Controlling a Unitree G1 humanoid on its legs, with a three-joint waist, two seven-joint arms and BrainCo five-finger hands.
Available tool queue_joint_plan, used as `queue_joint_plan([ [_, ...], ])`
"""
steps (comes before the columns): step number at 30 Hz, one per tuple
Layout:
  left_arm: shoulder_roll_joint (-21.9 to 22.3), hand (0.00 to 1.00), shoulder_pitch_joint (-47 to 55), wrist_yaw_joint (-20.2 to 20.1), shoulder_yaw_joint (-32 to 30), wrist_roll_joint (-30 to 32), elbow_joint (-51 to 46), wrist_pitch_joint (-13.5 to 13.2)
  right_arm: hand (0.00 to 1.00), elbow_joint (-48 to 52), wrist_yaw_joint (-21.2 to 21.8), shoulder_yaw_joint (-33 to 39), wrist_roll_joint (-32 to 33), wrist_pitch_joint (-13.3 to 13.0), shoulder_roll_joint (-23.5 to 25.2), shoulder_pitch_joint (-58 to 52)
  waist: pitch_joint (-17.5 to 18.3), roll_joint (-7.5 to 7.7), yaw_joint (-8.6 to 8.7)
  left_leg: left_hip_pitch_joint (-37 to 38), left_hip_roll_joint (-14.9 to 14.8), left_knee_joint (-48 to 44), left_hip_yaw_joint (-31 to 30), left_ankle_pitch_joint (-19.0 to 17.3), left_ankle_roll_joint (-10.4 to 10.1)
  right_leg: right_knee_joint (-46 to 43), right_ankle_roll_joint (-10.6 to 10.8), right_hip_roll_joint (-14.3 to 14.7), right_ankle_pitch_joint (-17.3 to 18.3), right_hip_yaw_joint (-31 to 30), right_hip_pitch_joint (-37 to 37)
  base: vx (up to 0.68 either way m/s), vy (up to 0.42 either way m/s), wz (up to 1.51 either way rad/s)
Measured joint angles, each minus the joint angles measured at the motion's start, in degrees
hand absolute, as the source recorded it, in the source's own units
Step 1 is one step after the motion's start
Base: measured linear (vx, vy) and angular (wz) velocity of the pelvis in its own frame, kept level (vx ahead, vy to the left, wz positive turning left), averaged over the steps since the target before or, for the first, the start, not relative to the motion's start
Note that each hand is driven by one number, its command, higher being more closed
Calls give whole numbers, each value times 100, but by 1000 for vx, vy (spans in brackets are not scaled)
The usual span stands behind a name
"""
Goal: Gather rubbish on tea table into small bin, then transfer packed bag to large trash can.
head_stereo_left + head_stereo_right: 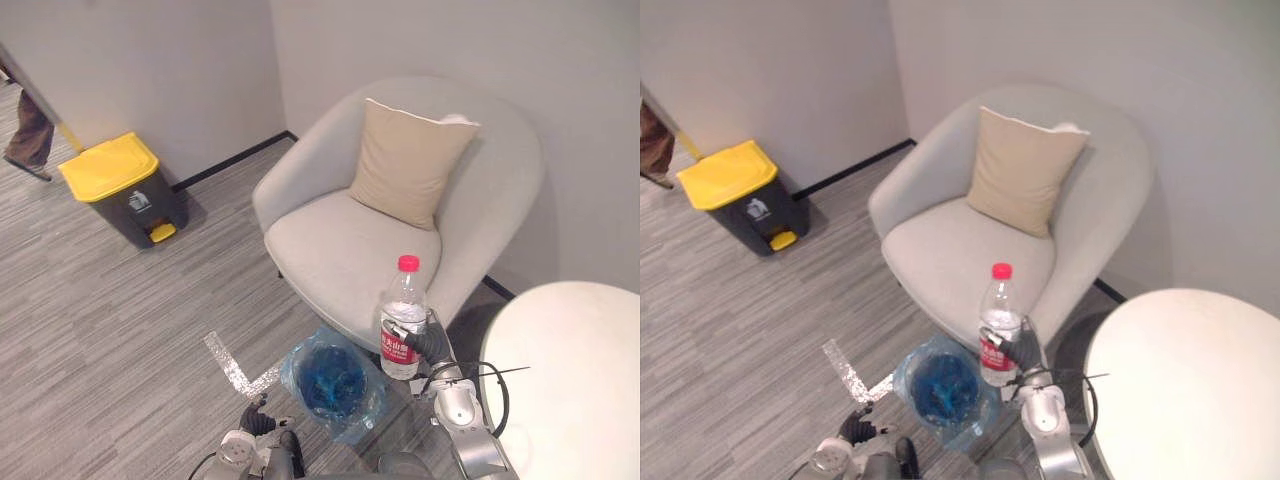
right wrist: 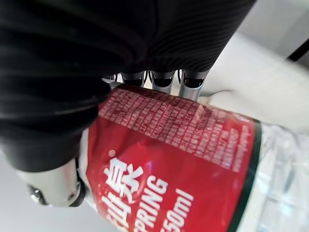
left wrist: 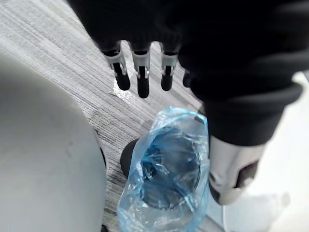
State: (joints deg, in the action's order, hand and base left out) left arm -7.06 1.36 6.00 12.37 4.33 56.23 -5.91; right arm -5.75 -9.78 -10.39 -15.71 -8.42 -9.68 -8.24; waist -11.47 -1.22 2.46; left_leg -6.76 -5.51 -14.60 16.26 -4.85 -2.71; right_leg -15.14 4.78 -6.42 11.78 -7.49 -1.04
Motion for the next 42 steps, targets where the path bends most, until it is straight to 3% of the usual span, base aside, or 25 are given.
queue_joint_plan([
  [2, 0, 0, -20, 15, -5, -27, -85, -7, 100, -28, 19, -128, 0, 0, -102, 171, -87, -73, 6, -326, -109, -341, 94, -92, 13, -185, 39, 61, 24, -91, -323, -345, 39, -42],
  [3, 6, 0, -271, 137, -98, -363, -295, -70, 100, -496, 30, -379, 4, 5, -470, 1005, -581, -318, 24, -1447, -346, -1281, 123, -343, 76, -1262, 178, 178, 211, -179, -1585, -634, 74, -14],
  [4, 7, 0, -350, 157, -202, -468, -351, -104, 100, -525, 33, -432, 4, 14, -565, 1191, -761, -314, 19, -1666, -262, -1173, 134, -299, 6, -1364, 116, 117, 213, -194, -1870, -659, 107, 1],
  [6, 14, 0, -412, 165, -349, -587, -441, -117, 100, -523, 42, -464, 4, 21, -622, 1270, -858, -311, -2, -1999, -277, -2062, 88, -435, 151, -1415, 87, -13, 167, -67, -2182, -225, 107, 1],
  [7, 29, 0, -408, 174, -394, -583, -448, -115, 100, -523, 45, -480, 4, 22, -692, 1374, -945, -465, -77, -1953, -345, -2213, -155, -991, 161, -1573, 83, 88, 132, 49, -2346, -167, 125, -28],
  [8, -25, 0, -503, 166, -502, -616, -464, -116, 100, -540, 30, -452, 6, 23, -681, 1558, -1065, -429, -79, -2109, -330, -2331, -167, -1019, 127, -1727, 106, 69, 90, 35, -2533, -194, 115, -28],
  [10, -21, 0, -910, 368, -827, -731, -512, -113, 100, -522, -93, -437, 12, 28, -702, 2055, -1158, -371, -93, -3152, -376, -2642, -228, -950, 175, -1975, 234, 54, -94, 82, -3502, -219, 53, 9],
  [13, 110, 0, -1326, 410, -1101, -829, -750, -107, 100, -519, -221, -399, 12, 95, -842, 2448, -1497, -342, -255, -3634, -375, -2655, -236, -806, 226, -2017, 275, 9, -247, 134, -3955, -153, 6, 21],
  [16, 250, 0, -1552, 614, -1393, -926, -1009, -100, 100, -437, -356, -424, 13, 116, -816, 2850, -1507, -326, -323, -4239, -403, -2666, -276, -650, 266, -2120, 252, -59, -294, 290, -4520, -62, -21, 26],
  [20, 273, 0, -2175, 782, -1757, -1044, -1603, -109, 100, -374, -588, -418, 19, 115, -853, 3740, -1760, -161, -463, -5053, -393, -2684, -437, -364, 319, -2390, 229, -76, -333, 467, -5301, -19, -41, 26],
  [25, 267, 0, -2827, 971, -1820, -1183, -2279, -120, 100, -466, -794, -327, 48, 126, -887, 4631, -1984, -76, -578, -6030, -294, -2876, -758, -136, 284, -2982, 110, -187, -166, 743, -6253, -11, -30, 33],
  [33, 334, 0, -2909, 1020, -1815, -1241, -2624, -127, 100, -1245, -928, -325, 54, 223, -630, 5148, -2009, -33, -624, -6618, -272, -2825, -899, 5, 167, -3268, 27, -273, -66, 917, -6870, -6, -21, 18],
  [34, 336, 0, -2915, 1020, -1812, -1242, -2637, -140, 0, -1366, -928, -327, 46, 241, -620, 5177, -2009, -32, -628, -6670, -270, -2775, -890, 35, 157, -3268, 21, -279, -70, 921, -6952, -11, -10, 8],
  [42, 374, 0, -2914, 1018, -1797, -1240, -2635, -249, 0, -1579, -971, -245, 2, 300, -558, 5261, -2007, -31, -630, -6694, -270, -2485, -920, 293, 115, -3285, -58, -295, -70, 1026, -7082, -11, -28, 8],
])
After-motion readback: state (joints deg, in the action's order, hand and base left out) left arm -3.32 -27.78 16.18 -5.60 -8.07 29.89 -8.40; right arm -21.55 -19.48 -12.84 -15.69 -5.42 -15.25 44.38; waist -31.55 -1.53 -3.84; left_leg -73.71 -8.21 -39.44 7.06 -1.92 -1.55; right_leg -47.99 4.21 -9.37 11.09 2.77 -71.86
